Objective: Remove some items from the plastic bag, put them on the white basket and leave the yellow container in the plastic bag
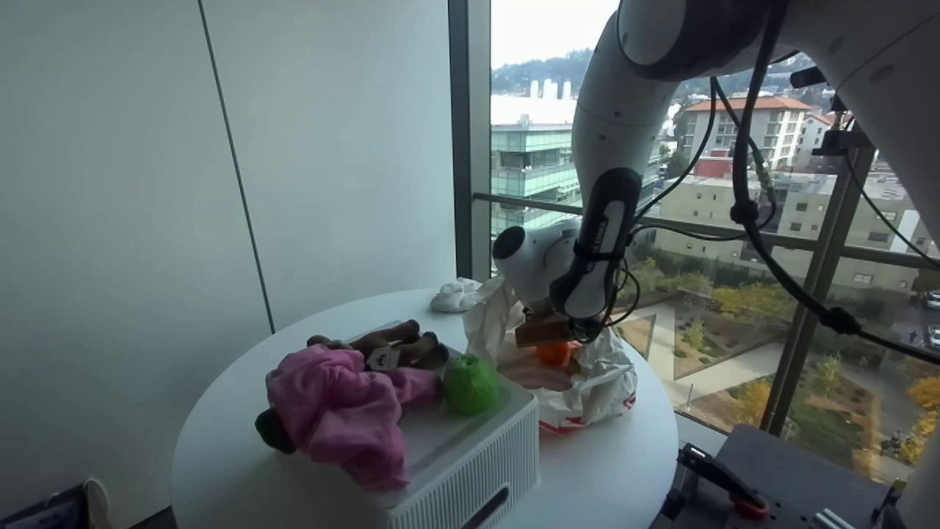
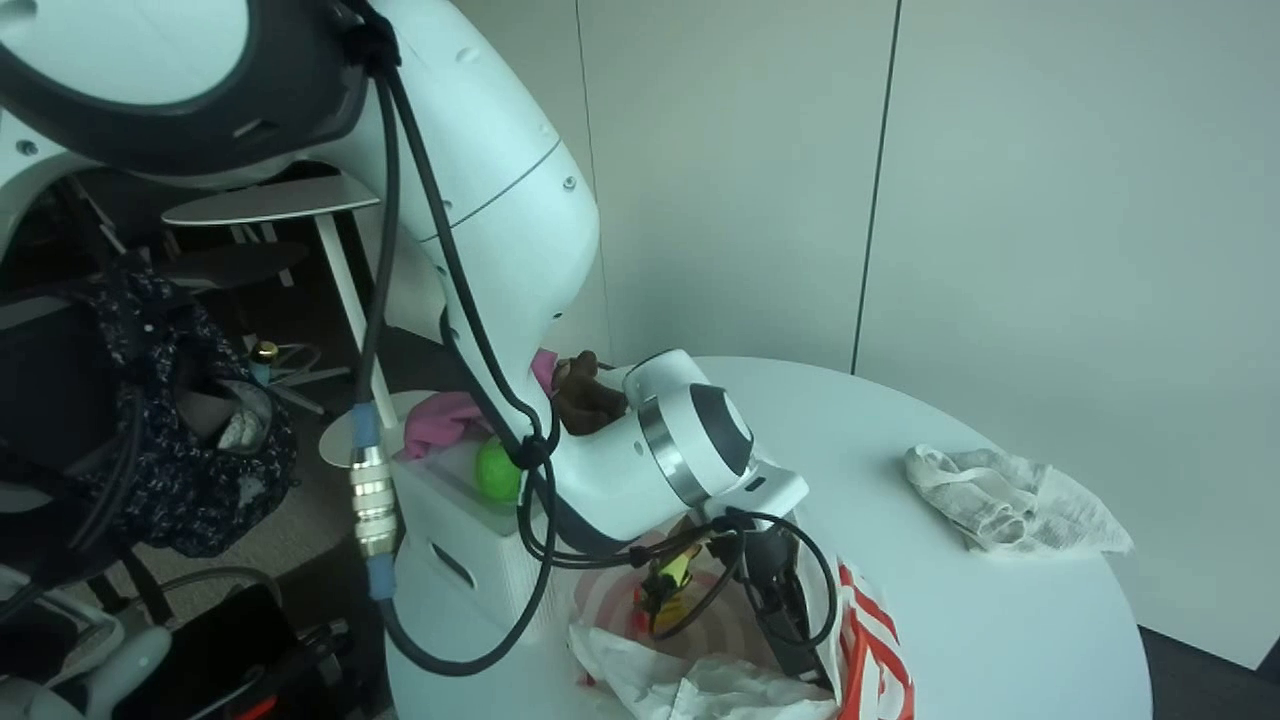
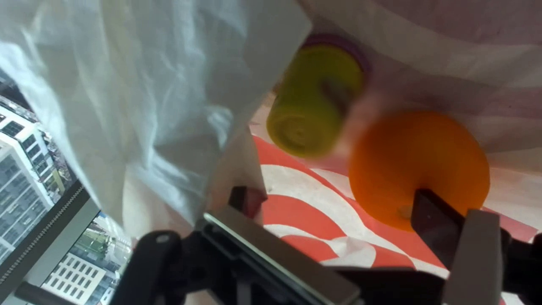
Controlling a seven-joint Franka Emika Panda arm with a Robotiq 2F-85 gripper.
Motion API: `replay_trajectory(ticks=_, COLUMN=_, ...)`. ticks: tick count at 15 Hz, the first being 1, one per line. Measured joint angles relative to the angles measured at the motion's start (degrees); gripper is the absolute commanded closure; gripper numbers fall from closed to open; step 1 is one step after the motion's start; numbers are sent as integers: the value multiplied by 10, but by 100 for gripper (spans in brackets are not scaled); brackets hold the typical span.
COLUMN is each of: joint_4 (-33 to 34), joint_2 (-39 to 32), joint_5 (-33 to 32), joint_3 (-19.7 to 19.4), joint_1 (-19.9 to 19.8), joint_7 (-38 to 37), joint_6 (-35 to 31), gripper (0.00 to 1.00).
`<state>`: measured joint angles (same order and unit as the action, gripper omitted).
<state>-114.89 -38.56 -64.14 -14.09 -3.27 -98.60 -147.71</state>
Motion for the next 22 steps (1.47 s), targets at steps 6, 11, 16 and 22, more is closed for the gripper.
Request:
replay_trajectory(ticks=6, joint_4=21, joint_2=-2, joint_5=56, joint_3=12, joint_1=-9, joint_7=-11, joint_6=-32, gripper=0)
replay_trajectory(ticks=11, joint_4=24, joint_2=-3, joint_5=67, joint_3=11, joint_1=-7, joint_7=-12, joint_6=-45, gripper=0)
replay_trajectory(ticks=16, joint_4=20, joint_2=-7, joint_5=69, joint_3=11, joint_1=-7, joint_7=-11, joint_6=-45, gripper=0)
replay_trajectory(ticks=22, joint_4=23, joint_2=-26, joint_5=73, joint_3=7, joint_1=-7, joint_7=-12, joint_6=-45, gripper=0)
